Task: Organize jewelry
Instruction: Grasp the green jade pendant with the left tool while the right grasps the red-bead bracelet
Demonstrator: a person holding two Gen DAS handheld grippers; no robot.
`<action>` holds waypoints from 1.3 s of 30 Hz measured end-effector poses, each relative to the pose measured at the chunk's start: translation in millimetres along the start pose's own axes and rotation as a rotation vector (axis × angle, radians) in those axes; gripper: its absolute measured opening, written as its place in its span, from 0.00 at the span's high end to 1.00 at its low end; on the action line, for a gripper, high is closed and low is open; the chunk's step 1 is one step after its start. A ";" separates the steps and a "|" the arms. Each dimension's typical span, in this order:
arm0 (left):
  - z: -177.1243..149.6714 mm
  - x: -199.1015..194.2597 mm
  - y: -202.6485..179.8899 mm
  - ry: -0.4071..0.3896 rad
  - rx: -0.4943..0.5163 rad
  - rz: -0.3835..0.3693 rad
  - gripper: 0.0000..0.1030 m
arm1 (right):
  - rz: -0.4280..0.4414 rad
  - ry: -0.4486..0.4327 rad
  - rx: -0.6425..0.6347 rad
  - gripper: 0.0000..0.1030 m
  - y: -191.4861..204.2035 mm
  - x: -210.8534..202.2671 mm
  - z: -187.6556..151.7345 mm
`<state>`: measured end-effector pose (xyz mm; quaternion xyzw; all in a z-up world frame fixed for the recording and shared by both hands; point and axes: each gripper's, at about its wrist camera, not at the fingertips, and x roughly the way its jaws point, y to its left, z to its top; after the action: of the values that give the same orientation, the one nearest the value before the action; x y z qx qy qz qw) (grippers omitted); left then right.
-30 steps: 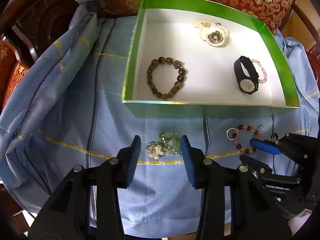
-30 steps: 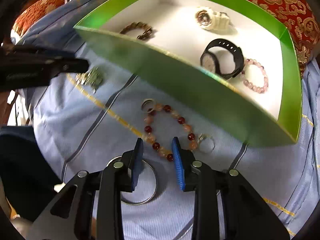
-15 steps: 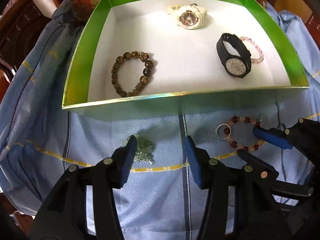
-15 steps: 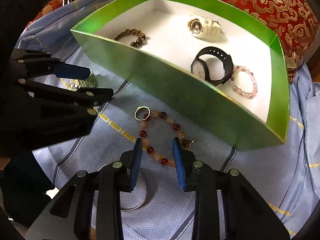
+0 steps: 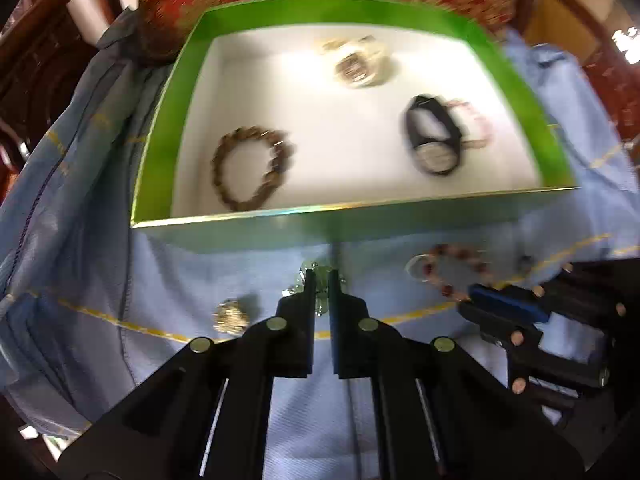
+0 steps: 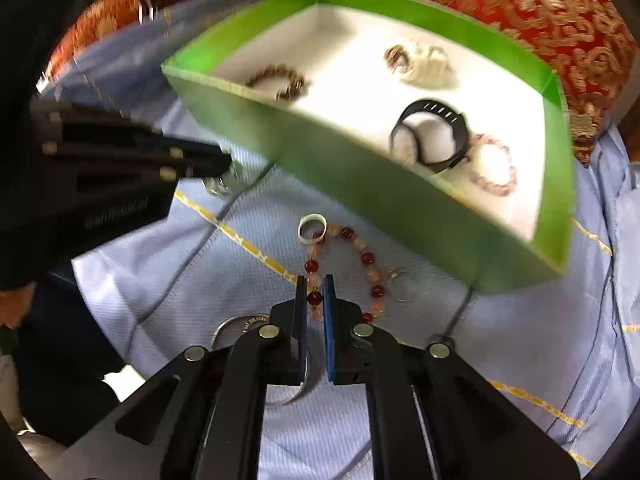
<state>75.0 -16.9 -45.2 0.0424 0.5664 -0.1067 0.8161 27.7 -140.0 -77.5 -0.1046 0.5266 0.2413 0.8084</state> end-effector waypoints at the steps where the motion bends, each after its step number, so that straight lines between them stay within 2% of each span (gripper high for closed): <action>1: 0.0 -4.2 -1.0 -0.009 0.001 -0.019 0.94 | 0.009 -0.014 0.010 0.93 -3.0 -6.7 -0.2; 3: 0.4 -11.4 0.1 -0.019 0.000 -0.049 0.94 | 0.024 -0.054 0.038 0.93 -12.3 -25.4 -3.0; 7: -0.8 -14.3 1.1 -0.006 -0.013 -0.059 0.94 | 0.035 -0.089 0.086 0.93 -30.0 -44.9 -9.5; 11: -4.6 -17.5 4.6 -0.001 -0.018 -0.066 0.94 | 0.023 -0.075 0.127 0.93 -46.4 -37.3 -12.3; 16: -3.2 -21.1 1.4 -0.019 -0.014 -0.115 0.94 | 0.052 -0.098 0.136 0.93 -53.6 -43.7 -11.3; 21: -4.4 -11.4 -3.5 0.015 -0.002 -0.065 0.94 | 0.013 -0.075 0.130 0.93 -52.4 -33.6 -10.1; 26: -5.3 -12.2 -5.6 0.012 0.008 -0.061 0.94 | -0.007 -0.070 0.115 0.93 -48.4 -28.1 -9.3; 27: -4.9 -12.3 -5.3 0.009 0.006 -0.056 0.92 | -0.006 -0.074 0.116 0.93 -48.5 -28.9 -9.1; 28: -4.8 -12.1 -4.9 0.009 0.004 -0.052 0.86 | -0.008 -0.078 0.119 0.93 -49.4 -29.4 -8.7; 30: -4.3 -9.3 -5.1 0.016 0.004 -0.042 0.79 | -0.016 -0.076 0.127 0.92 -51.5 -28.1 -8.0; 32: -4.4 -3.2 -6.8 0.029 0.009 -0.025 0.75 | -0.030 -0.069 0.142 0.89 -55.1 -25.3 -7.7; 34: -4.5 1.6 -8.6 0.038 0.014 -0.010 0.67 | -0.044 -0.063 0.164 0.75 -60.2 -22.9 -7.9; 39: -4.2 12.4 -13.4 0.056 0.027 0.014 0.59 | -0.075 -0.038 0.184 0.57 -66.0 -15.4 -10.0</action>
<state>72.4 -30.7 -57.6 0.0602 0.5874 -0.1072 0.7999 47.7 -205.4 -73.5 -0.0449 0.5268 0.1636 0.8329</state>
